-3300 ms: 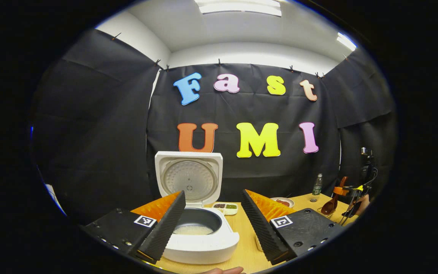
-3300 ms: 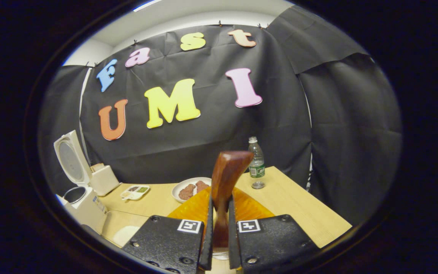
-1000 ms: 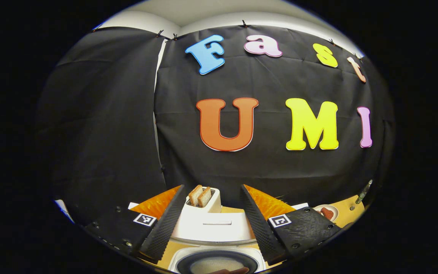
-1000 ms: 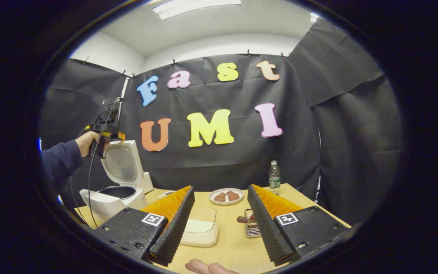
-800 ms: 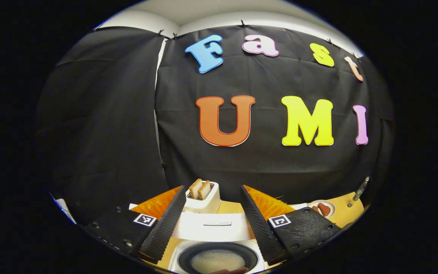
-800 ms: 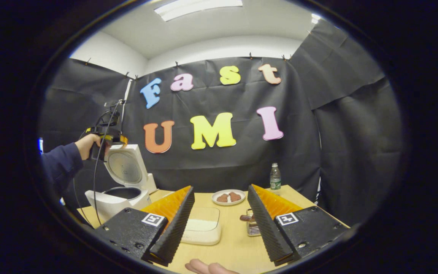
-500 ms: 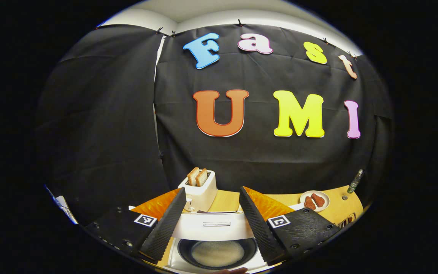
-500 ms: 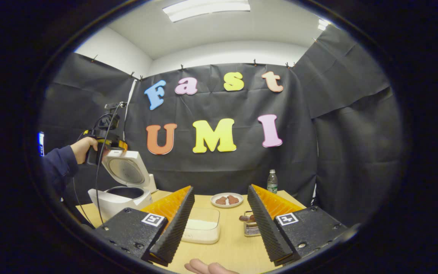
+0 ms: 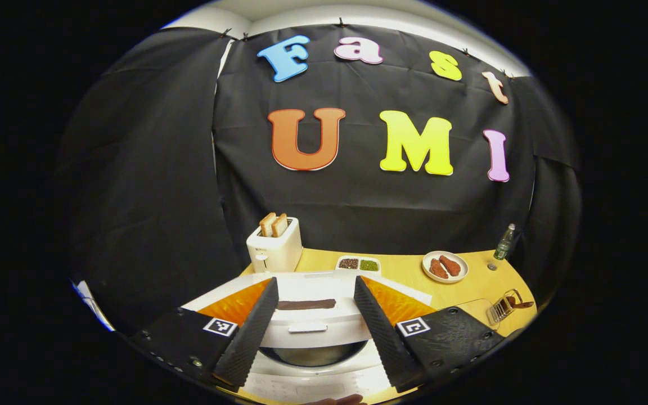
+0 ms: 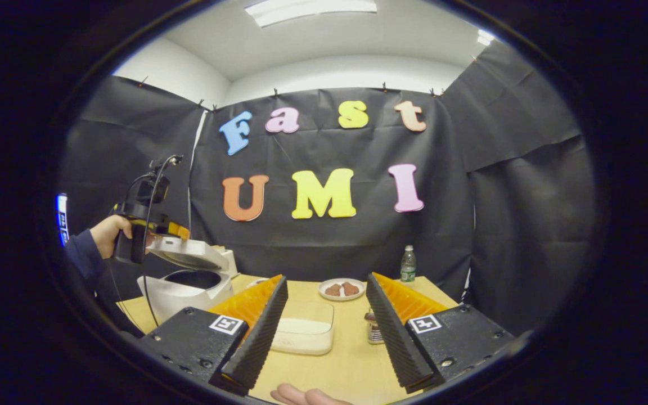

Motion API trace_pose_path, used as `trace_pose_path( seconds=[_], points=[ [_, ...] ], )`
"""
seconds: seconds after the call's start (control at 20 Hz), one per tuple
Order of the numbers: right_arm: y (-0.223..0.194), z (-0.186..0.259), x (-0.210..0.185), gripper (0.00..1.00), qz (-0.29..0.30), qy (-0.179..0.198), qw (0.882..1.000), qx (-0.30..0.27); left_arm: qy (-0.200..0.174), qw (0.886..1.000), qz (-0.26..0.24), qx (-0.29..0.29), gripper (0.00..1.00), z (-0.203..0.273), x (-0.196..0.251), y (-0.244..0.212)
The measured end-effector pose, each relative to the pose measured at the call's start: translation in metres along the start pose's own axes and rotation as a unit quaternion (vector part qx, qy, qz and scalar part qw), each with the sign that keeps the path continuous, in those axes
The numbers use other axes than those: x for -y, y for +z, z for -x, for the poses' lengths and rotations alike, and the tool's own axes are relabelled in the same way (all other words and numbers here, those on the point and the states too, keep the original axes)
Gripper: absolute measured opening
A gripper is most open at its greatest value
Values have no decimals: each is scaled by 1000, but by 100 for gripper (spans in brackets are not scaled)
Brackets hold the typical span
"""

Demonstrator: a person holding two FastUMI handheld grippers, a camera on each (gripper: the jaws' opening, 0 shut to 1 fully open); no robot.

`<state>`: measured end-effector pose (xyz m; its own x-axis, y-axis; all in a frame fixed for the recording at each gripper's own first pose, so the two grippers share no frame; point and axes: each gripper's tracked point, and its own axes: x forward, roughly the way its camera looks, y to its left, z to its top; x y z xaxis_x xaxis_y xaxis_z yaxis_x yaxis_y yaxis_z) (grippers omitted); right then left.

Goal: Close the left gripper, press the button to open the rice cooker; take a wooden spoon from the chopstick holder with the right hand, scoop a spoonful of rice and pour it into the rice cooker, then put the wooden spoon back into the chopstick holder.

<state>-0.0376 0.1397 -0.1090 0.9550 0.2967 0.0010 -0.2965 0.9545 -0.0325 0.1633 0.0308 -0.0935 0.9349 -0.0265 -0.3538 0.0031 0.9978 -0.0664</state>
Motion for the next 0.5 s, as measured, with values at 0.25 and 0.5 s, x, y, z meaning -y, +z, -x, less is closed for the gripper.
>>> trace_pose_path(
  seconds=[0.25, 0.5],
  points=[
    [4, 7, -16, 89, 15, 10, 1000, 10, -2, 999, -19, -35, 87, 7, 3, -40],
    [1, 9, -22, 90, 20, 14, 1000, 10, -6, 996, -30, -82, 89, 11, 3, -84]
  ],
)
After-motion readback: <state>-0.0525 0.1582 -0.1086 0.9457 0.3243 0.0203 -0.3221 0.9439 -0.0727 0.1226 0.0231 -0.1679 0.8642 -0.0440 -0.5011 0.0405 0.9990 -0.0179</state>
